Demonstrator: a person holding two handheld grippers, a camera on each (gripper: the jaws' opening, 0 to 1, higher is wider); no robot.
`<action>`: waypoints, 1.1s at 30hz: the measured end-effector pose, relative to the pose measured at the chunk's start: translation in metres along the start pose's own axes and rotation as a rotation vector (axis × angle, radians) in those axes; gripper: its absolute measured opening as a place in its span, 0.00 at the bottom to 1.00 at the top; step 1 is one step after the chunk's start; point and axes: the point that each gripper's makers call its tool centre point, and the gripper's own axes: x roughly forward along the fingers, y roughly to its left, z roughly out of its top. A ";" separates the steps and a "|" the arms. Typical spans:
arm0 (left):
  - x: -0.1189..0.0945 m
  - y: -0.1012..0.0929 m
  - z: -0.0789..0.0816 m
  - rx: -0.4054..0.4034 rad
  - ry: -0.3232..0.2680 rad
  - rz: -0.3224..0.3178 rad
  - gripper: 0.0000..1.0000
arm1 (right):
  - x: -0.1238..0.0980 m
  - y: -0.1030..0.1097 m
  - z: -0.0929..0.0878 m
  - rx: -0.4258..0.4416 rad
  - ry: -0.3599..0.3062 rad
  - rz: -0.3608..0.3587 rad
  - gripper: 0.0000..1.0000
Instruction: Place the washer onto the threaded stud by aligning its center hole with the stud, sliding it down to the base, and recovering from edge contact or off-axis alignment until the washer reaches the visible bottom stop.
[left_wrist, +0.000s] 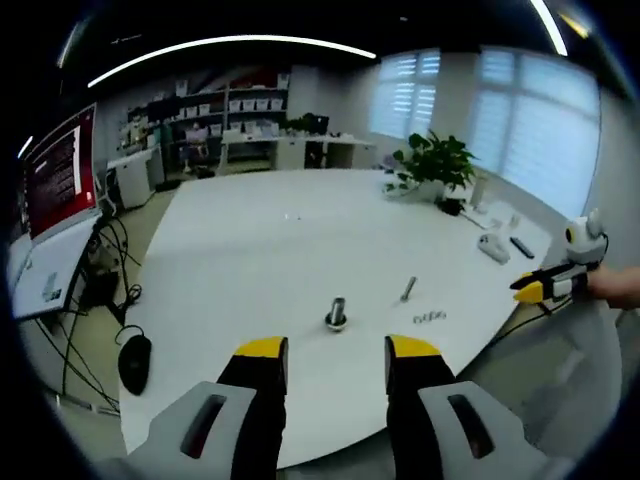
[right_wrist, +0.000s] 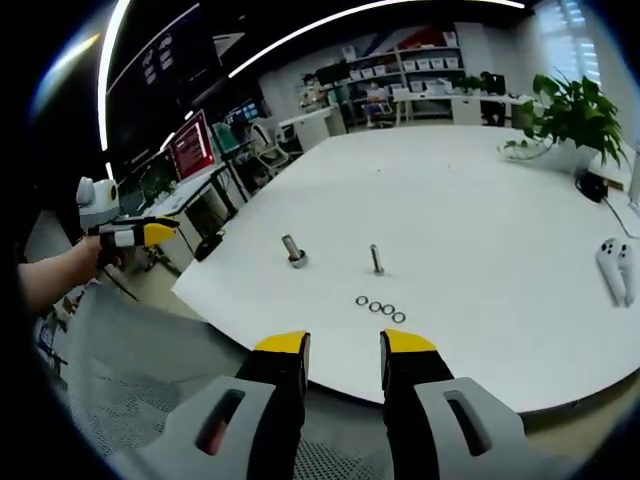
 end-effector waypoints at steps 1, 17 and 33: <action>-0.002 0.000 0.000 -0.007 -0.010 0.003 0.37 | 0.000 -0.001 -0.001 0.000 0.002 -0.004 0.31; -0.002 -0.022 -0.008 0.007 -0.051 -0.074 0.37 | 0.000 -0.008 -0.010 -0.027 0.062 -0.054 0.32; 0.005 -0.025 -0.018 0.020 -0.046 -0.119 0.36 | 0.001 -0.014 -0.018 -0.042 0.105 -0.082 0.32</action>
